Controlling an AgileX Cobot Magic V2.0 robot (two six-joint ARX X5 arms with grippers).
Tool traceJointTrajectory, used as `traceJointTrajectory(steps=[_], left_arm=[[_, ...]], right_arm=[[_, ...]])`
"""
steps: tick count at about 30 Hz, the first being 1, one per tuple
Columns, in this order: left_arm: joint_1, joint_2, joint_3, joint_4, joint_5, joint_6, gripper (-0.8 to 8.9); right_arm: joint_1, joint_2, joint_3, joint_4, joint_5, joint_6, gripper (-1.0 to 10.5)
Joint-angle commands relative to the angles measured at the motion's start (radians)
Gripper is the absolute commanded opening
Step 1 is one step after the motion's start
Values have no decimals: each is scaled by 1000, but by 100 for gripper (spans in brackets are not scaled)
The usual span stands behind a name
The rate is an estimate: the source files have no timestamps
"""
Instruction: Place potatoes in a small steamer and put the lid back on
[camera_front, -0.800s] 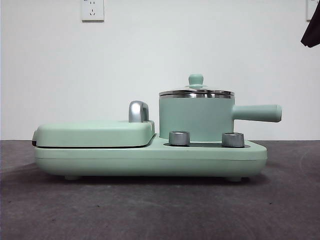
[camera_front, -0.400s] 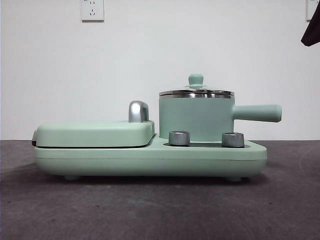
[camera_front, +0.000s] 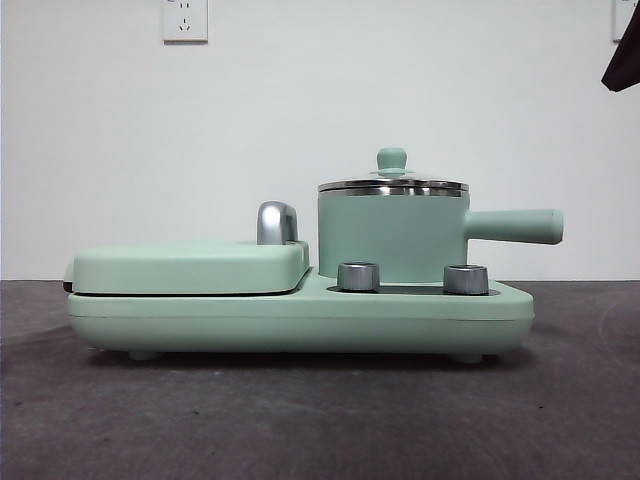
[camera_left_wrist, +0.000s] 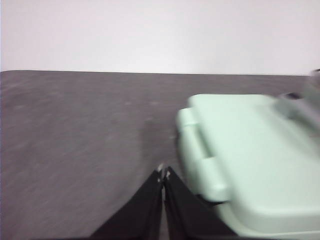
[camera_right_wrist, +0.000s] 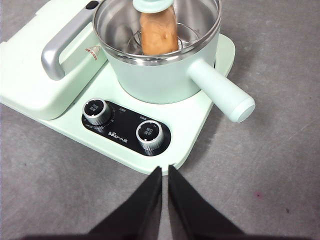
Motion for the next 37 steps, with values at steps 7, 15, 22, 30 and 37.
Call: traceJointTrajectory(steps=[7,15,22,30,37], left_arm=[[119,-230,-232,49,-3,20,6],[119,-226,-231,1,2,17,6],[119,-226,-231,1,2,18,6],[119,-226,-231,1,2,18,6],[119,-226,-231,1,2,18,6]], right_arm=[[5,3,11,13,-2,10,16],[5,3,11,16,-2,10,16],[5,3,11,16,-2,10,16],[-11,-32,3,24,33,-74,16],[-133,-366,-368,423,110,-68,16]])
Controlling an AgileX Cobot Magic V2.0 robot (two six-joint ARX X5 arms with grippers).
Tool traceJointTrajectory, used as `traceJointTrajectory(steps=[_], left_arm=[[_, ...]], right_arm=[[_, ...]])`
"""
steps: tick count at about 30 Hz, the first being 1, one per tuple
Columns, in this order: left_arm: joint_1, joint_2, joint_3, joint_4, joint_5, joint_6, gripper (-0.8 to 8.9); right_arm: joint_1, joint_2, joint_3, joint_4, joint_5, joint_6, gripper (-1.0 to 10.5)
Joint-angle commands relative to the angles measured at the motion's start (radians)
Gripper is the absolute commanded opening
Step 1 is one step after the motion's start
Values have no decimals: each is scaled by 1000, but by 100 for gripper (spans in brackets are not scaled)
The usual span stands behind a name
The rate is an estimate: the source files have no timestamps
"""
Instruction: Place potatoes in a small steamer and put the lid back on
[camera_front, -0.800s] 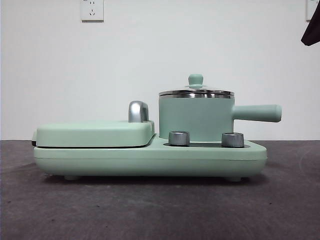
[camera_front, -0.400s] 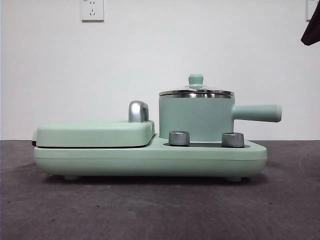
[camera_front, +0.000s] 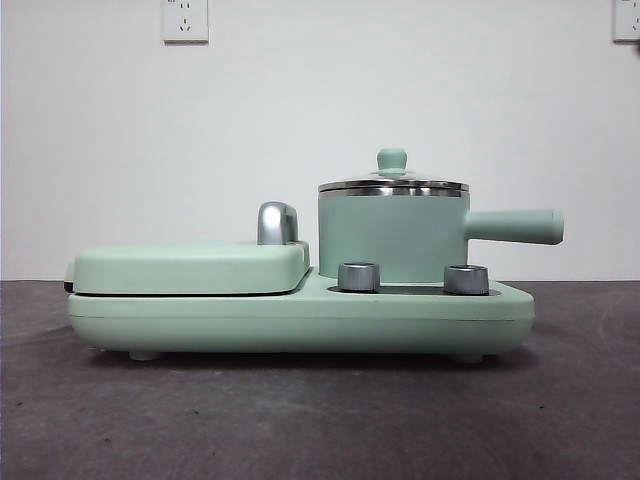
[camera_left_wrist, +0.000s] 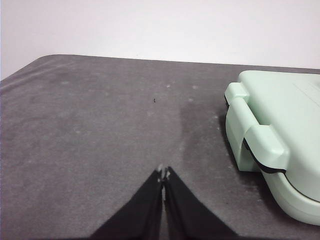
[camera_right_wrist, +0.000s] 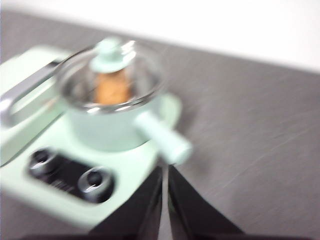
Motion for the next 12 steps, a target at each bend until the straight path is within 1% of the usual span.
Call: traceJointTrajectory(steps=[1,3,5,9,10,12], left_arm=[[-1,-1,-20,12,0,3,6],[-1,-1,-20,12,0,3,6],[-1,-1,-20,12,0,3,6],[-1,-1,-20,12,0,3,6],[-1,-1,-20,12,0,3,6],[-1,-1,-20,11,0,3,6]], right_arm=[[-43,-169,-203,161,54,-3,16],[-65,-267,-314,220,84,5,16],[-82,-349,-411,260,109,32,16],[-90,-457,-541,301,146,72,16],[-90,-479,-567,306,155,82,16],[-90,-514,-565,243,163,87,16]])
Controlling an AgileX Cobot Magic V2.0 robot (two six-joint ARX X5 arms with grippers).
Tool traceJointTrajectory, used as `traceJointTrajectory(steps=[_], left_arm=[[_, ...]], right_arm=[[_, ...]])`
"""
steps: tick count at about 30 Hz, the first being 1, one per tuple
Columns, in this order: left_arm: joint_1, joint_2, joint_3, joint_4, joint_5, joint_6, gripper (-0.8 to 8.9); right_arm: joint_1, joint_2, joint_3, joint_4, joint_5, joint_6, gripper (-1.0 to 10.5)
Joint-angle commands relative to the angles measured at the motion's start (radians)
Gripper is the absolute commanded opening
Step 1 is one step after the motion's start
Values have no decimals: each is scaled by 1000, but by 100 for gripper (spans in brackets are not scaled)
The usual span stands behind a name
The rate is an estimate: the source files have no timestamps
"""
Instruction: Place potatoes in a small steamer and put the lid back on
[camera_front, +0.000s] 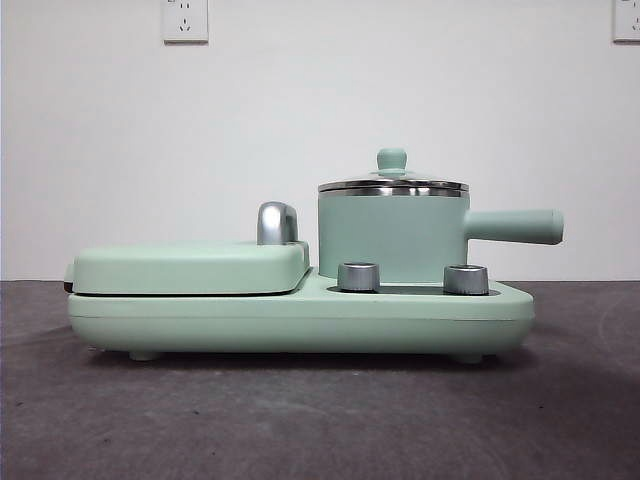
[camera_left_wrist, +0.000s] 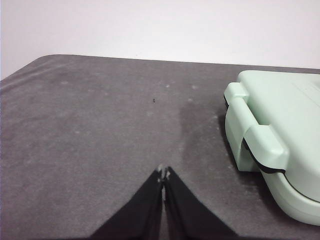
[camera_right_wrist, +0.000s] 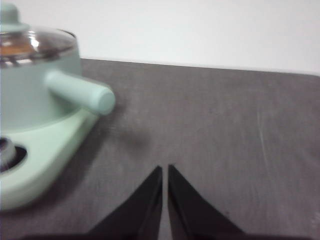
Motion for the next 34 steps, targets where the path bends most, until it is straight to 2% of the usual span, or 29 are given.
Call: traceJointTrajectory(steps=[1,3,6,34], left_arm=[[0,0,-20,13,0,3,6],[0,0,-20,13,0,3,6],[0,0,-20,13,0,3,6],[0,0,-20,13,0,3,6]], right_arm=[[1,-44,-4,-18,18,32,16],[0,-40,-4,-10,46,29,16],[-1,-40,-3,-6,41,88,16],[0,-40,-3,-7,50,87,16]])
